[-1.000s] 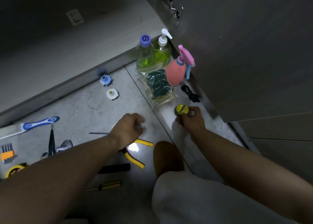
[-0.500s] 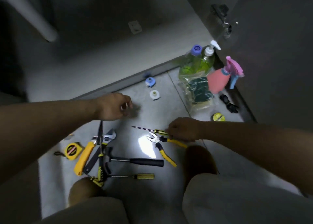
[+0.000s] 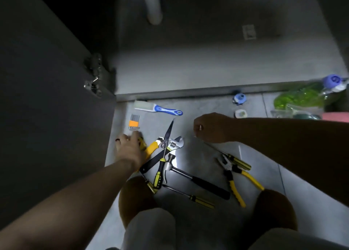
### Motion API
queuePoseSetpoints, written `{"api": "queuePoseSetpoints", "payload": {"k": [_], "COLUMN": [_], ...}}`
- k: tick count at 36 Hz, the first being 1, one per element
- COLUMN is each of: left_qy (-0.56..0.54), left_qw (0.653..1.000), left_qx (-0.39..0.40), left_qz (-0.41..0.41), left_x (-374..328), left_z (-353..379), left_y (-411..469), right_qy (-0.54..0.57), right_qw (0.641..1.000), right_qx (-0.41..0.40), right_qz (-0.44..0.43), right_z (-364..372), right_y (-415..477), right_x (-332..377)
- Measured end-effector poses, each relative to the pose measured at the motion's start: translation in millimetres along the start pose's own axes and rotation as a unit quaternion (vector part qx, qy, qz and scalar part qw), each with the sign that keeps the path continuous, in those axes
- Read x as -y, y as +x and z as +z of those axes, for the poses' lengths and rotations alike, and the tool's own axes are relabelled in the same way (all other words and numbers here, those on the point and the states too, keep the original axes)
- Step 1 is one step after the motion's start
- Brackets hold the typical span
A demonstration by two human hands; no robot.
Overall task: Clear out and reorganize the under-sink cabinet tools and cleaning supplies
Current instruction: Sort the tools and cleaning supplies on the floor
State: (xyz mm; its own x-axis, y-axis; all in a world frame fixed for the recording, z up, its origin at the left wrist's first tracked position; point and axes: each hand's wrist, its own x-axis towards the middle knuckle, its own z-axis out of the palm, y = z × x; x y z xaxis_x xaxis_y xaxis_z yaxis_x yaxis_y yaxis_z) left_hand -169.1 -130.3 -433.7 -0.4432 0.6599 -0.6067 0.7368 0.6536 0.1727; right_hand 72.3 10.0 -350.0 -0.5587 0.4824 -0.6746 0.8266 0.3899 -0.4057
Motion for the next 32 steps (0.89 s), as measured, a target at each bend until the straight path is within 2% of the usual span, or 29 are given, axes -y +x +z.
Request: {"api": "queuePoseSetpoints", "payload": {"k": [7,13,24,28,32], "left_qy": [-0.075,-0.127,-0.02,-0.194,-0.383], "left_qw": [0.995,0.991,0.997,0.977,0.922], "left_qx": [-0.01,-0.01,-0.057,-0.078,0.031], "left_qz": [-0.062,-0.051,0.055,0.04,0.04], "left_x": [8.5,5.0,-15.6,-31.2,-54.3], "left_z": [13.6,10.2,-0.1,-7.4,-6.7], "left_y": [13.4,19.7,16.0,8.8,-2.4], "right_qy": [-0.053,-0.052,0.011,0.109,0.21], "right_qw": [0.998,0.995,0.999,0.993,0.972], "right_qx": [0.045,0.081,0.01,-0.039,-0.084], "right_qz": [-0.01,-0.01,-0.044,-0.035,-0.065], "right_z": [59.5,80.5,77.6,76.2,72.7], "right_y": [19.8,29.2,30.8,34.2,40.2], "right_x": [-8.1,-15.0,-12.0,-10.1,0.3]}}
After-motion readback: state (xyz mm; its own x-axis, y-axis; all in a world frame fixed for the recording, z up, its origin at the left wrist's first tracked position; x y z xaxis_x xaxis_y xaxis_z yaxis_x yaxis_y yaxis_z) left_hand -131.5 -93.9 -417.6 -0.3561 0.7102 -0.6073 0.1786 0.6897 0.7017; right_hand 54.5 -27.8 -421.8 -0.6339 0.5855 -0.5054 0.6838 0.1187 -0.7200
